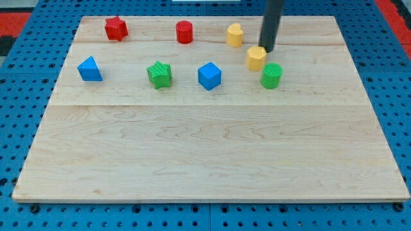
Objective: Move the yellow hexagon into the green circle
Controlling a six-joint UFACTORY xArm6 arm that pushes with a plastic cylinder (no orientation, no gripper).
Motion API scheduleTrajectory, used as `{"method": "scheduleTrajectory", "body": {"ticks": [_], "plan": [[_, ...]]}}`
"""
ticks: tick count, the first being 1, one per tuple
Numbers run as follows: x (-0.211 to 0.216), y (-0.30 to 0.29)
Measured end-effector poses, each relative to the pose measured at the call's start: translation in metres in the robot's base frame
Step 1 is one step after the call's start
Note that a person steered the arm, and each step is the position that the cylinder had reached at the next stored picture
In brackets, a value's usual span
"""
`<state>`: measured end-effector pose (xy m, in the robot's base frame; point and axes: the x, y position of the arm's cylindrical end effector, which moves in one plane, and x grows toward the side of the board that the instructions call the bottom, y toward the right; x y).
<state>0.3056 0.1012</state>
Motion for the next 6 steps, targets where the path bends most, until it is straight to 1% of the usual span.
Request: {"method": "scheduleTrajectory", "body": {"ticks": [1,2,3,4,5,6], "plan": [[0.019,-0.009],[0.016,-0.047],[0.028,-0.075],[0.044,-0.074],[0.058,-0.051],[0.061,-0.016]]}}
